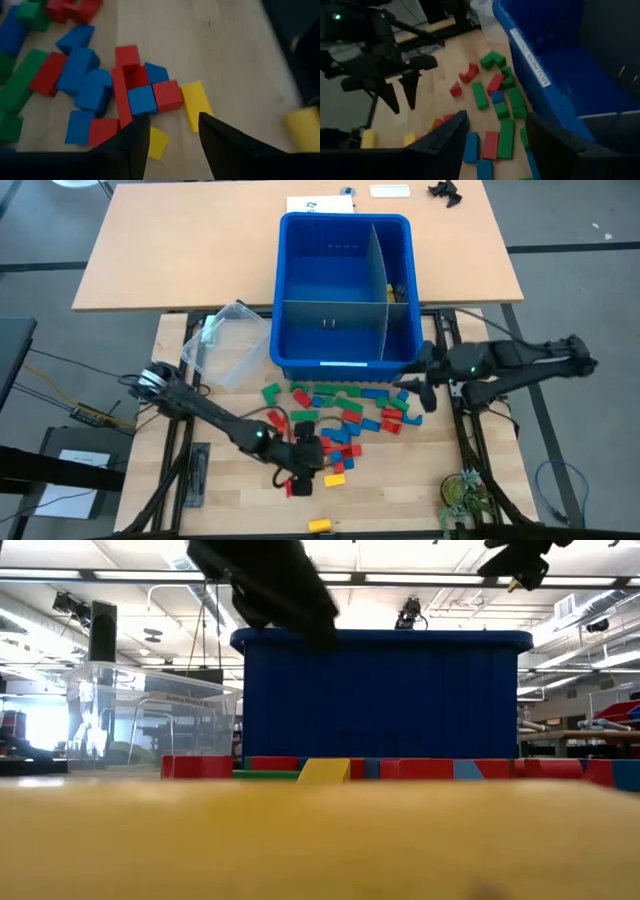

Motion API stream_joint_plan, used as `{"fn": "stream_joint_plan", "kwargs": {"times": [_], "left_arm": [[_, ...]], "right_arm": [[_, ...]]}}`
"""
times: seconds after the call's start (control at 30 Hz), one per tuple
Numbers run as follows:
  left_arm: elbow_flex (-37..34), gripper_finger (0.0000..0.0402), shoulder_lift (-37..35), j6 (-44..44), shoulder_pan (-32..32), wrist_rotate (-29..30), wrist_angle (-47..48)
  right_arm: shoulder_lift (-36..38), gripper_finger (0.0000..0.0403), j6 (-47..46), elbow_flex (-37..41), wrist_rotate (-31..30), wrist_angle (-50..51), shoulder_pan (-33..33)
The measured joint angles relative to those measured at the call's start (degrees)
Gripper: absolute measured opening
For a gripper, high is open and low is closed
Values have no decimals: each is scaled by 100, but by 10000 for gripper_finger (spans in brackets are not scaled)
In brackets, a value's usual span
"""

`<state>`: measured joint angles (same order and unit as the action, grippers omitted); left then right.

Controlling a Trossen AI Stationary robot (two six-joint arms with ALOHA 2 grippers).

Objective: Sort blocks
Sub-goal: Put the yellow block into the blue bin

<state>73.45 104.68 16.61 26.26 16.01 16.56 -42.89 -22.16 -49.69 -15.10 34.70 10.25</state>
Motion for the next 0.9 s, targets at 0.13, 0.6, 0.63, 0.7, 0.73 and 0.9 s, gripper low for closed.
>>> {"fn": "stream_joint_plan", "kwargs": {"times": [0.13,0.6,0.63,0.7,0.73,0.9], "left_arm": [[255,177,471,-604,-2,-2,204],[212,175,831,-892,-308,-550,537],[209,173,832,-912,-325,-651,528],[205,168,878,-984,-356,-668,496],[205,165,903,-1001,-372,-622,459],[201,162,1026,-1036,-460,-495,342]], "right_arm": [[-278,197,-30,108,-453,-188,341],[-1432,192,18,323,-480,-990,557],[-1507,192,18,323,-480,-990,557],[-1645,192,18,323,-480,-1019,557],[-1706,192,18,323,-481,-1048,557],[-1932,192,20,323,-466,-1257,579]]}}
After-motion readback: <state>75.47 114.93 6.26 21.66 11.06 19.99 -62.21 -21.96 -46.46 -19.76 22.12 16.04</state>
